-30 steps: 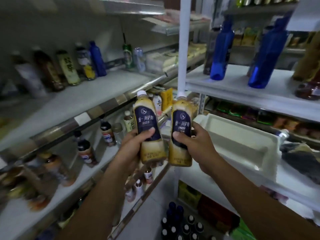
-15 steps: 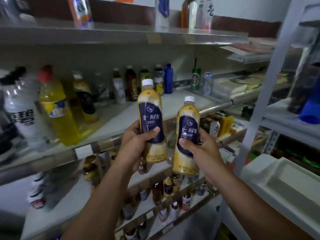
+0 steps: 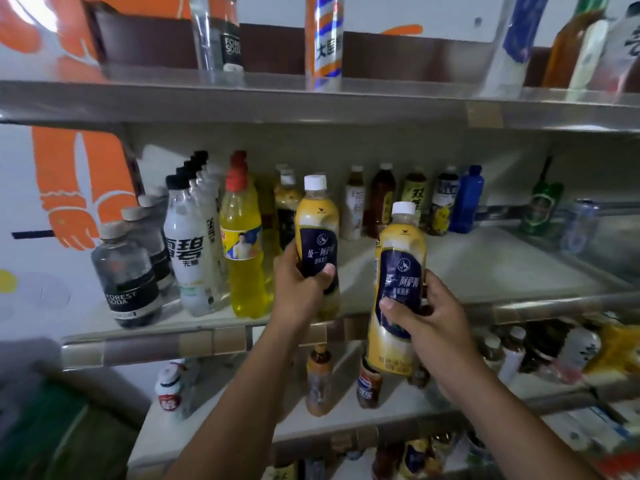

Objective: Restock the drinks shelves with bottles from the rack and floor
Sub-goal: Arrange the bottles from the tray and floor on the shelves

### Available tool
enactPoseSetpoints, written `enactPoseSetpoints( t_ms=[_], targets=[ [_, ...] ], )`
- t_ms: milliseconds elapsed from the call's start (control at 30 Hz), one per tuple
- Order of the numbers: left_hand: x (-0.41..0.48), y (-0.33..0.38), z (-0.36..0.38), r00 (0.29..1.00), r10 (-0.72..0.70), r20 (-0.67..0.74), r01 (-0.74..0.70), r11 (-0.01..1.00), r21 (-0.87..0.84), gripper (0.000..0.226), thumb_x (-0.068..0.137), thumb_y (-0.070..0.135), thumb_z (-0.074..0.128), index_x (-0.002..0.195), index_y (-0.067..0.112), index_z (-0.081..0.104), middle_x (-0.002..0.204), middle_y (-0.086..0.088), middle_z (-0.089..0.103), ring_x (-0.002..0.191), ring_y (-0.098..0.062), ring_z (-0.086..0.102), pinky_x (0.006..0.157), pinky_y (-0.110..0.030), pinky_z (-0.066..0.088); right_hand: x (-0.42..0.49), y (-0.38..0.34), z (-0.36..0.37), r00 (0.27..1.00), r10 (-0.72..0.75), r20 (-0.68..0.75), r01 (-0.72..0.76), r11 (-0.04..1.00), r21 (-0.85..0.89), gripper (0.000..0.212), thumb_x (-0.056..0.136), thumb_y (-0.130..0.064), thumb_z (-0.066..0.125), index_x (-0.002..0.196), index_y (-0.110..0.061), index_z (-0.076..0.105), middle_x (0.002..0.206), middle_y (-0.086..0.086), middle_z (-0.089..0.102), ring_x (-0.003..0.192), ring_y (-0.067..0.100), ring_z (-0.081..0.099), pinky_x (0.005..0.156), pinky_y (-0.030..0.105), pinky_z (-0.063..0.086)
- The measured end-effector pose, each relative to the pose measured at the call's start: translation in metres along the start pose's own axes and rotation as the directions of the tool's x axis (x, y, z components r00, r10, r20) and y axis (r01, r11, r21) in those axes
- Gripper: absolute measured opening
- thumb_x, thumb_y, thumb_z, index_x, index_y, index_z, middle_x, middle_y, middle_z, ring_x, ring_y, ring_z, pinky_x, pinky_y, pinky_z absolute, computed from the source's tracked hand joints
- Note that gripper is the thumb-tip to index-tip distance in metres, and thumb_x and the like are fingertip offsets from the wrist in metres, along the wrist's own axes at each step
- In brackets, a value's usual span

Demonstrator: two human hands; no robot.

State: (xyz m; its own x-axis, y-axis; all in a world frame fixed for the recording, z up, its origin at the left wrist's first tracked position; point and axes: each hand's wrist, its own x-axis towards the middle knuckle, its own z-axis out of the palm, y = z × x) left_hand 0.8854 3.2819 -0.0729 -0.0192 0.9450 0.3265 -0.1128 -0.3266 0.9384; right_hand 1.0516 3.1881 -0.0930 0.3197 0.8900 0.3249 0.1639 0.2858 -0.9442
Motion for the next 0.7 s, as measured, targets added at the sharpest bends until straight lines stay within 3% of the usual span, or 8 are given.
enactPoseSetpoints(
  t_ms=[133,267,333,500,633,700],
  targets=[
    [0.038,-0.016,-0.003,0.991,0.036,-0.128,-0.028,0.997,0.068,0.044,0.081,-0.004,0.068,0.111,0.027,0.059,0.106,-0.002,0.07,0.099,-0.02,0.067,0.085,-0.038,0.054,0.033,0.005,0.021,0.999,-0.002,0.054,0.001,1.0,0.016,0.064,0.081,-0.026,0.079,0.138,-0.035,0.051,0.112,-0.015,0.071,0.093,0.0,0.069,0.072,0.023,0.057],
    [0.058,-0.036,0.002,0.976,-0.017,-0.216,0.038,0.995,0.094,0.039,0.087,0.001,0.066,0.123,0.014,0.058,0.115,-0.006,0.068,0.108,-0.026,0.063,0.096,-0.05,0.051,0.063,0.01,0.039,0.996,-0.028,0.084,0.027,0.999,0.017,0.063,0.08,-0.023,0.08,0.136,-0.033,0.053,0.109,-0.016,0.071,0.092,-0.001,0.069,0.065,0.013,0.054],
    [0.067,-0.043,0.004,0.962,-0.032,-0.271,0.057,0.995,0.084,0.036,0.09,0.003,0.065,0.124,0.009,0.058,0.113,-0.007,0.068,0.108,-0.028,0.063,0.095,-0.046,0.051,0.077,0.013,0.048,0.996,-0.032,0.087,0.03,0.999,0.031,0.065,0.081,-0.023,0.08,0.138,-0.031,0.052,0.112,-0.012,0.072,0.093,0.0,0.069,0.067,0.014,0.055],
    [0.081,-0.058,0.007,0.927,-0.096,-0.361,0.125,0.99,0.057,0.028,0.095,0.012,0.061,0.123,0.009,0.061,0.092,0.005,0.061,0.099,-0.021,0.061,0.074,-0.025,0.044,0.101,0.023,0.064,0.994,-0.024,0.103,0.017,0.998,0.064,0.074,0.08,-0.024,0.08,0.145,-0.026,0.044,0.122,-0.008,0.069,0.101,0.005,0.069,0.078,0.022,0.059],
    [0.088,-0.064,0.009,0.922,-0.148,-0.357,0.161,0.987,0.007,0.032,0.097,0.015,0.058,0.129,0.01,0.058,0.099,0.003,0.062,0.103,-0.021,0.059,0.087,-0.032,0.047,0.113,0.029,0.073,0.994,-0.021,0.107,0.012,0.997,0.079,0.073,0.082,-0.02,0.08,0.145,-0.026,0.044,0.125,-0.006,0.067,0.105,0.009,0.069,0.085,0.031,0.06],
    [0.09,-0.069,0.009,0.929,-0.138,-0.343,0.149,0.989,0.006,0.029,0.097,0.014,0.058,0.126,0.016,0.058,0.098,0.005,0.064,0.101,-0.02,0.061,0.086,-0.032,0.049,0.117,0.032,0.078,0.992,-0.015,0.123,0.003,0.995,0.102,0.074,0.082,-0.018,0.08,0.146,-0.027,0.042,0.127,-0.006,0.067,0.107,0.01,0.068,0.088,0.035,0.059]
  ],
)
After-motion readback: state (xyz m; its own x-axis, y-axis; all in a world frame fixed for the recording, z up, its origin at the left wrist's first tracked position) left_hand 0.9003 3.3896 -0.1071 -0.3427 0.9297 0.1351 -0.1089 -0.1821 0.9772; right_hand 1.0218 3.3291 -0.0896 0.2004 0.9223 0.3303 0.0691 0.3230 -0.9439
